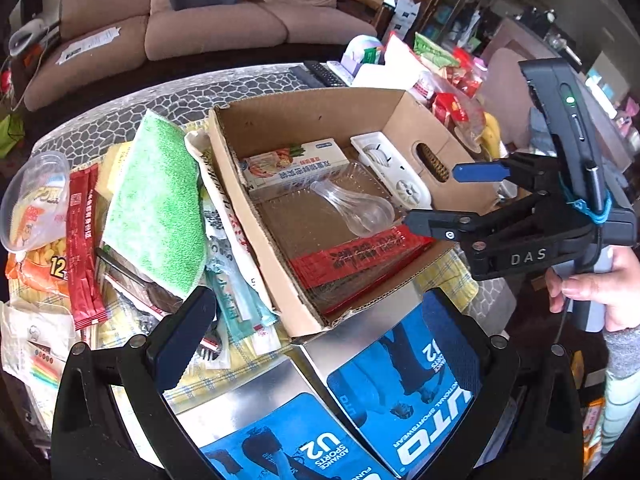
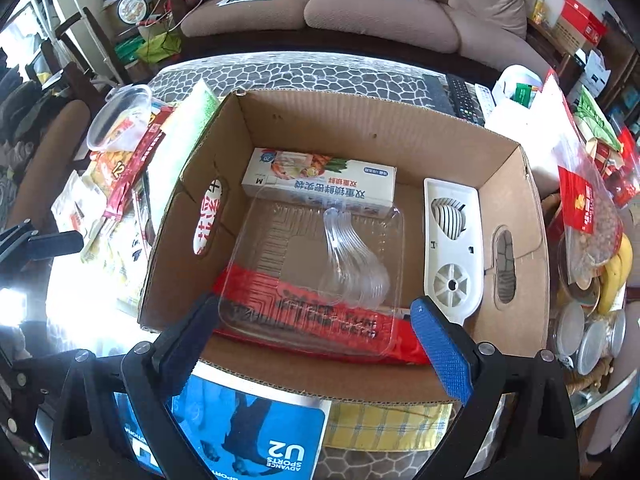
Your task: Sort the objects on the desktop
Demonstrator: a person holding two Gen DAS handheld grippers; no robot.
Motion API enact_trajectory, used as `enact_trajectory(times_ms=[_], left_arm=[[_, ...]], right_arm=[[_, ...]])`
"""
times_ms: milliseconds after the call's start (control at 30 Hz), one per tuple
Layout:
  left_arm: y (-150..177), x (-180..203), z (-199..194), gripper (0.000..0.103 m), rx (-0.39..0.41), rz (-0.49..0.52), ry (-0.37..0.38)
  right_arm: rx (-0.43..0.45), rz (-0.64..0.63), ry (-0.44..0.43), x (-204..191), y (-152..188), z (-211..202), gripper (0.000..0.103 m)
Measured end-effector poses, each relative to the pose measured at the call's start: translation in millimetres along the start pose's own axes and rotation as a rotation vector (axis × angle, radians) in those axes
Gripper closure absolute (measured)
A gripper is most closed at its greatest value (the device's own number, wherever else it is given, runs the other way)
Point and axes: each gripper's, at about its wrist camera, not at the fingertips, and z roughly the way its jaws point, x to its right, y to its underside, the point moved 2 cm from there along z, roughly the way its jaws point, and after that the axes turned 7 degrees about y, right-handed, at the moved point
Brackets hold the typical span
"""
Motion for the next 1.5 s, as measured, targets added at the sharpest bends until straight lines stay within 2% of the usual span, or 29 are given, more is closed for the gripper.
enact_trajectory(times_ms=[367,567,800,1067,1300,1500], left_arm=[[35,-16,-28,0.000,0.052,-0.012,-0.062],[57,-43,-51,0.000,0.073,-0.041,-0.076],[83,-103,-73,0.000,0.100,-0.113,-0.145],[113,-166,-86,0.000,0.107,-0.173,-0.187],[142,-209,-72,0.000,0.112,-0.198,-0.148],[160,-234,-50,0.000,0.105,-0.221,-0.108]], right_arm=[[0.087,-0.036,0.023,-44,28,-25,0.004],[0.140,-0.045,-0.037,-71,30,-43,0.003],[0.186,-0.112,-0.125,-122,24,-57,0.000],[0.165,-0.181,-0.200,-183,10,-35,0.000],[0.148,-0.184,-0.278,-227,-10,-2,0.000],[0.103,-0.139,-0.332,-248,-31,36,0.001]])
